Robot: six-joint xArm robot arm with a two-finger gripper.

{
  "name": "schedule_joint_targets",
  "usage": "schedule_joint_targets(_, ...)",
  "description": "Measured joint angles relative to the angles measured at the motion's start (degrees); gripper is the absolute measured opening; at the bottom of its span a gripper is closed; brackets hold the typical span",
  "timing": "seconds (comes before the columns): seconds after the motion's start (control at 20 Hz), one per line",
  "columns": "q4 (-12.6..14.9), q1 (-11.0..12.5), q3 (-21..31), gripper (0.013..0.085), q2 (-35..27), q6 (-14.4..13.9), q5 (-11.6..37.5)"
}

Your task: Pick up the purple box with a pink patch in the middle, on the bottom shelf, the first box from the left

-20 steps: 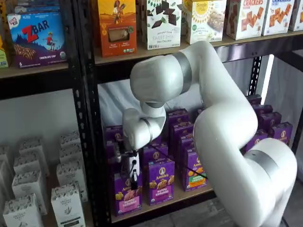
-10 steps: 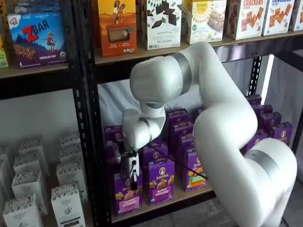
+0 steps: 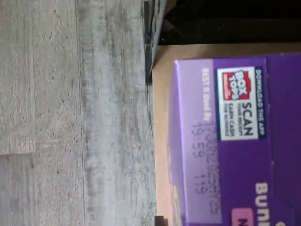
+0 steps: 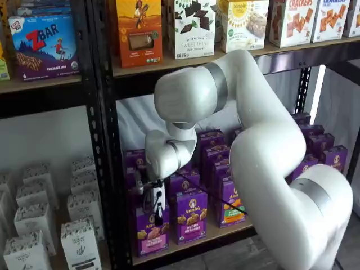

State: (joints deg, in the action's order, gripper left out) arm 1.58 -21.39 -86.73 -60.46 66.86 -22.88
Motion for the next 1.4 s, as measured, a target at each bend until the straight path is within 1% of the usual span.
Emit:
schedule_joint_targets(0.25,-0.1,-0.1,0.2,0.049,0.1,0.0,0.3)
schedule_joint_targets(0.3,-0.1,-0.1,0.3,0.045,0.1,0.0,0.4)
schedule_joint_targets(0.35,-0.1,-0.1,0.4,0.045,0.2,-0.1,0.4)
schedule_joint_targets(0.4,-0.1,-0.2,0.5,0.041,0.2,-0.1,0.5)
schedule_joint_targets(0.45,0.0,-0.2,0.6,0.041,0.3,-0.1,0.6)
schedule_joint_targets(0.5,0.0,-0.2,0.7,0.037,0.4,-0.2,0.6)
schedule_joint_targets(0.75,0.8,-0.2,1.2,0.037,0.7,-0.9,0.7)
schedule_joint_targets(1.1,1.5,-0.1,3.8,0.037,2.3,-1.5,2.1)
schedule_joint_targets(1.35,0.3,-0.2,5.6,0.037,3.5,-0.4,2.4)
schedule_joint_targets(1.4,-0.4,-0.2,5.9,0.037,3.8,0.1,2.3)
